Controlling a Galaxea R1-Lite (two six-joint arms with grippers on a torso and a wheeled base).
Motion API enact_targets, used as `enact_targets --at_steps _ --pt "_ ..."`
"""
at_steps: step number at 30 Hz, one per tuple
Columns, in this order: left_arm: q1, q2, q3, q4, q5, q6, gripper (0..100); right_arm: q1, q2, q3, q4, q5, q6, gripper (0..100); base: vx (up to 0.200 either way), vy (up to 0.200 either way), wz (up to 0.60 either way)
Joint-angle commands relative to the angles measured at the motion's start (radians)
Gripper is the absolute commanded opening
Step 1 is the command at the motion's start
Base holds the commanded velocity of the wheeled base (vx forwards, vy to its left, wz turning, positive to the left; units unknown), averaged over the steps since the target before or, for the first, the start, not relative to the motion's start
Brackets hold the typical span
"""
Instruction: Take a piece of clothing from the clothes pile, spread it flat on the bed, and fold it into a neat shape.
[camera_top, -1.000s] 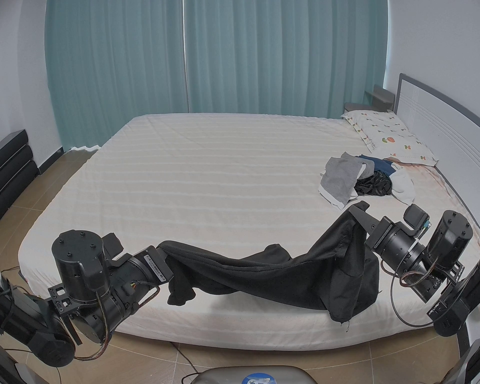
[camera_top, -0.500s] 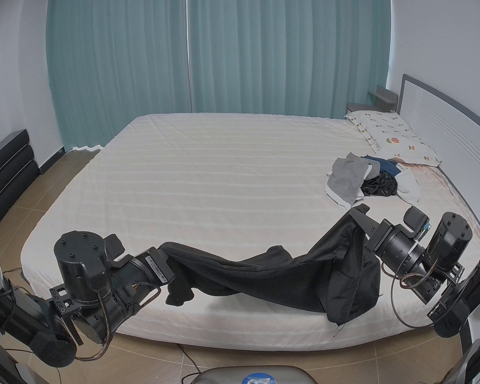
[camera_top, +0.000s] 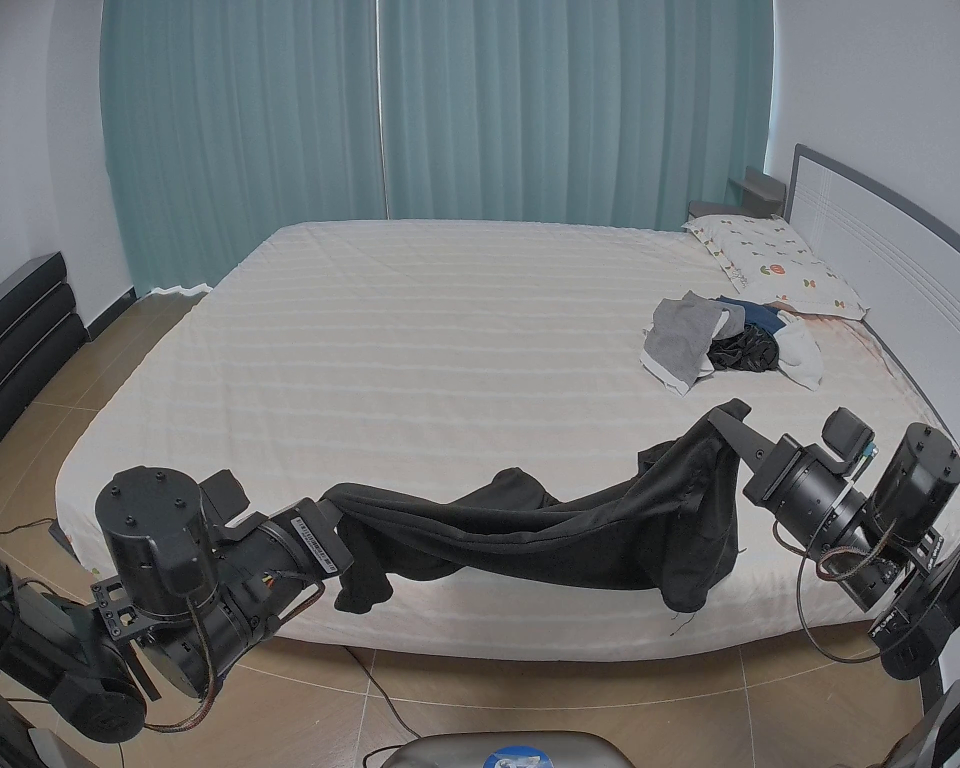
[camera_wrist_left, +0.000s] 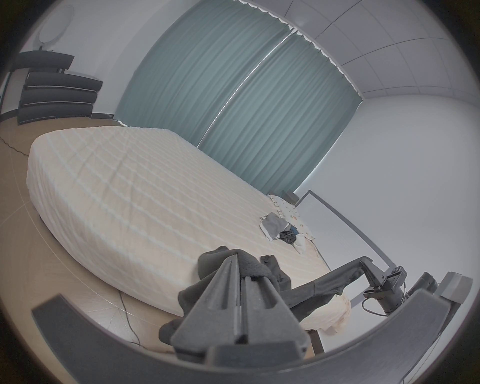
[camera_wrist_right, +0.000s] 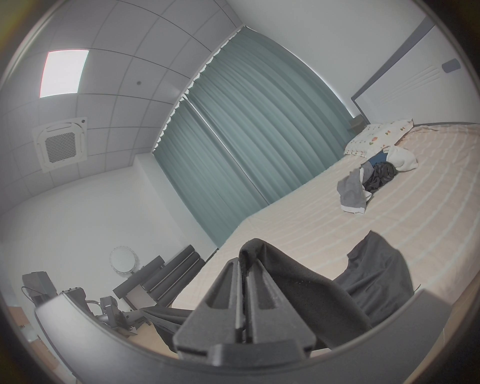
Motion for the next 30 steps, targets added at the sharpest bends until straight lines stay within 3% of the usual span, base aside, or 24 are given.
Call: enact_targets --at_steps 1,7,11,17,25,30 --pt "-0.018 -0.086 -0.003 0.003 0.003 0.008 0 0.024 -0.116 -0.001 -0.011 -0.004 -0.019 0 0.0 0.0 0.0" --pt "-0.018 -0.202 -0.03 0.075 0.027 0.047 0 0.034 -0.3 -0.018 0.002 0.005 -0.084 0 0.0 0.0 0.0" --pt "-0.01 -0.247 -0.104 0.141 0.038 0.064 0 0.034 -0.4 -0.085 0.134 0.007 -0.127 0 0.0 0.0 0.0" --pt "0.039 -0.297 -0.354 0.402 0.078 0.099 0 0.009 -0.501 -0.4 0.47 0.01 -0.128 0 0.0 0.0 0.0" --pt "0.119 -0.26 -0.57 0.595 0.075 0.09 0 -0.045 -0.429 -0.763 0.812 0.024 -0.115 0 0.0 0.0 0.0" --pt "0.183 -0.158 -0.623 0.613 0.067 0.051 0 -0.098 -0.274 -0.909 0.847 0.007 -0.101 0 0.0 0.0 0.0"
